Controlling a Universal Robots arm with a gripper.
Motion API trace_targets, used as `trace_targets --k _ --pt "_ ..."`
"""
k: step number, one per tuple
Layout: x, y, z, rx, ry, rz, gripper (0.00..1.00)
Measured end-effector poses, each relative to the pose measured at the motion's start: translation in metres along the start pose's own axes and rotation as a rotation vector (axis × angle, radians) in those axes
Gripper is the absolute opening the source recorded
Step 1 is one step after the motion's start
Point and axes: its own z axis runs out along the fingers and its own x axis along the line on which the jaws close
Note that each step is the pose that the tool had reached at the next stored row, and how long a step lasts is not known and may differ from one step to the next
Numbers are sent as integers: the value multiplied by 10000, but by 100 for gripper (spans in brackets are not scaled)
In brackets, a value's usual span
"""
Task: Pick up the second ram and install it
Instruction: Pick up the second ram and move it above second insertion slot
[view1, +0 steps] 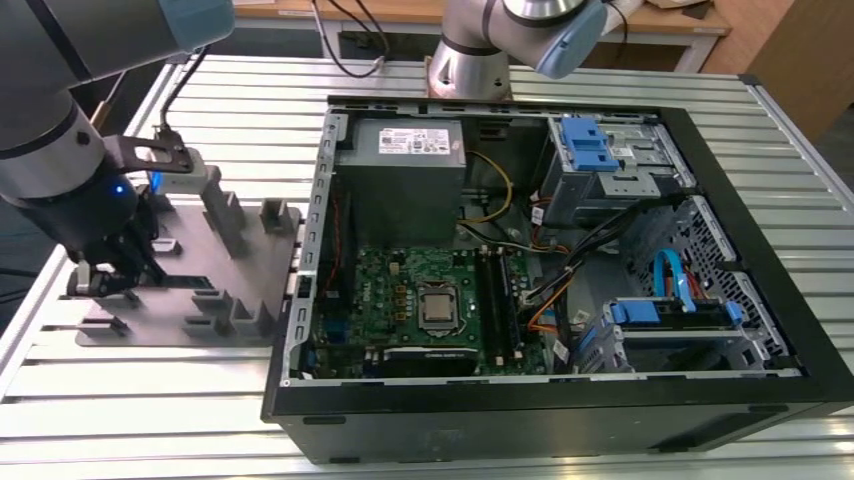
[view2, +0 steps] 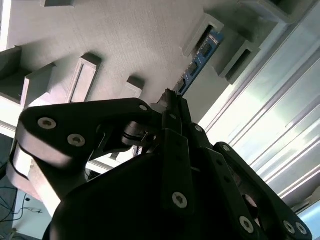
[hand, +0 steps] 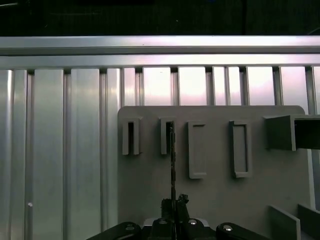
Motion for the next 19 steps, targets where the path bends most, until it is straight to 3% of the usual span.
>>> trace_targets --k 19 --pt "-14 13 -256 -1 0 0 11"
